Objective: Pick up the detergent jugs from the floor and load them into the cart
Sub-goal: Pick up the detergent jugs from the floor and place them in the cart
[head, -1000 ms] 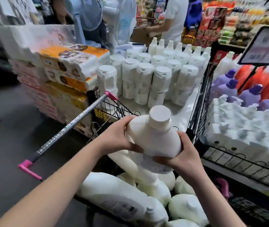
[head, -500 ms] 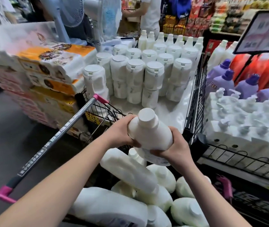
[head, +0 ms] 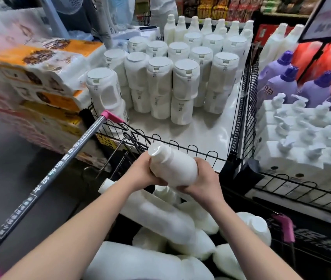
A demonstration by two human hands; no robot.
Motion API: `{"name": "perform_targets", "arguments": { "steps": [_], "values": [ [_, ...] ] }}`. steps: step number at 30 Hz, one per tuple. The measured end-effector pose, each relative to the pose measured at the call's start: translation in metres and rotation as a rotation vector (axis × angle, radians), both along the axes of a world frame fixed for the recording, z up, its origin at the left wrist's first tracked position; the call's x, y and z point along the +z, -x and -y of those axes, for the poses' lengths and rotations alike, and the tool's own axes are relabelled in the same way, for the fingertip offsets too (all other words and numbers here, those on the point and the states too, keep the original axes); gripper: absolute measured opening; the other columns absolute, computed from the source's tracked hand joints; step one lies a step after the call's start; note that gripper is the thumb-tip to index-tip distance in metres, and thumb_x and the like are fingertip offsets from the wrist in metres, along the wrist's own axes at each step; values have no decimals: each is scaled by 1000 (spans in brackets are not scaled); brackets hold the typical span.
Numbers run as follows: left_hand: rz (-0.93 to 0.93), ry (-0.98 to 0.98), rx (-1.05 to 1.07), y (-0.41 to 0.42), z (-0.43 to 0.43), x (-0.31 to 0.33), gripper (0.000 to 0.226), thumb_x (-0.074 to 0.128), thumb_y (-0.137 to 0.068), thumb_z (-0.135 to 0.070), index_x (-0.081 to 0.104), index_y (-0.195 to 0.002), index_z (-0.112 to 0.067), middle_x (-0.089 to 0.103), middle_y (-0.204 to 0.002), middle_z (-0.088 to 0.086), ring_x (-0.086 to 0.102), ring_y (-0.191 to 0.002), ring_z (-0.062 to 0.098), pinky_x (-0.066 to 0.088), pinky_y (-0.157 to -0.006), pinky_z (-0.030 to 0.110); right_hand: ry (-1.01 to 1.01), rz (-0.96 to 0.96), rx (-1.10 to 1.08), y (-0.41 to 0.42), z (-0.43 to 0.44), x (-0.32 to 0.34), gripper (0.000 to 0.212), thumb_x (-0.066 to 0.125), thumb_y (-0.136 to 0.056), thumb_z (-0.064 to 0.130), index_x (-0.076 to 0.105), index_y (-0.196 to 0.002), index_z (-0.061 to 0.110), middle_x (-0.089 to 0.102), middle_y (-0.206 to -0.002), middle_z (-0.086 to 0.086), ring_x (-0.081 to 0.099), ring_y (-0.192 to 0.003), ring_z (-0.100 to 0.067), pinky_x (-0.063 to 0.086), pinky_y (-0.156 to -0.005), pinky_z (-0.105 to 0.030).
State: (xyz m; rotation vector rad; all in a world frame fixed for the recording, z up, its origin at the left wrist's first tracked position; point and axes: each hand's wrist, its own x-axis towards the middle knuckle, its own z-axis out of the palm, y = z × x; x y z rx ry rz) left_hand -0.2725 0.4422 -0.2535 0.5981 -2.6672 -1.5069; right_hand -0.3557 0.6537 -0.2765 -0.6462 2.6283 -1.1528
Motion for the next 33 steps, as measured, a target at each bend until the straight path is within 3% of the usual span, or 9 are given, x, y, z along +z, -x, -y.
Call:
{"name": "perform_targets", "arguments": {
  "steps": [4,7,13,19,23,29,33],
  "values": [
    [-5,-36,21,-7,5,2,103,103,-57,-13,51,-144,-28,63,-136,-10,59,-124,9,46,-103,20,-112,-50,38,2,11,-19,86,93,-49,48,56,-123,26,65,-111,6,63,-106,-24,49,-86,-40],
    [-7,0,85,-16,11,3,107,102,-62,-25,43,-152,-34,56,-144,-12,53,-131,8,39,-114,28,-172,-75,67,0,23,-30,83,93,-52,43,57,-123,21,64,-114,2,62,-109,-27,45,-88,-41],
    [-24,64,120,-27,28,10,97,99,-68,-29,46,-149,-38,52,-148,-14,47,-139,3,35,-118,28,-246,-55,63,3,50,-46,73,86,-60,40,52,-122,23,61,-119,0,60,-114,-30,41,-90,-41],
    [-16,155,116,-34,35,10,99,96,-73,-32,42,-155,-34,44,-157,-12,39,-145,5,30,-118,25,-266,-25,21,9,76,-52,84,86,-59,47,52,-131,22,61,-128,-2,58,-121,-29,45,-98,-45],
    [-1,152,130,-40,41,3,100,96,-73,-36,41,-156,-36,45,-156,-14,40,-146,4,31,-121,27,-311,-30,78,10,88,-59,78,83,-65,47,52,-133,23,60,-130,-2,56,-123,-30,44,-96,-45],
    [-2,125,141,-43,42,-2,97,95,-73,-38,41,-154,-41,45,-156,-17,40,-145,1,32,-122,30,-215,-3,121,11,80,-66,89,81,-74,47,44,-150,22,55,-143,-2,51,-134,-28,42,-106,-46],
    [-12,117,137,-42,39,2,96,95,-74,-39,42,-154,-40,44,-156,-18,38,-141,-4,29,-119,25,30,34,143,13,62,-62,83,85,-77,44,50,-149,23,55,-145,1,51,-136,-20,41,-115,-47]
  ]
}}
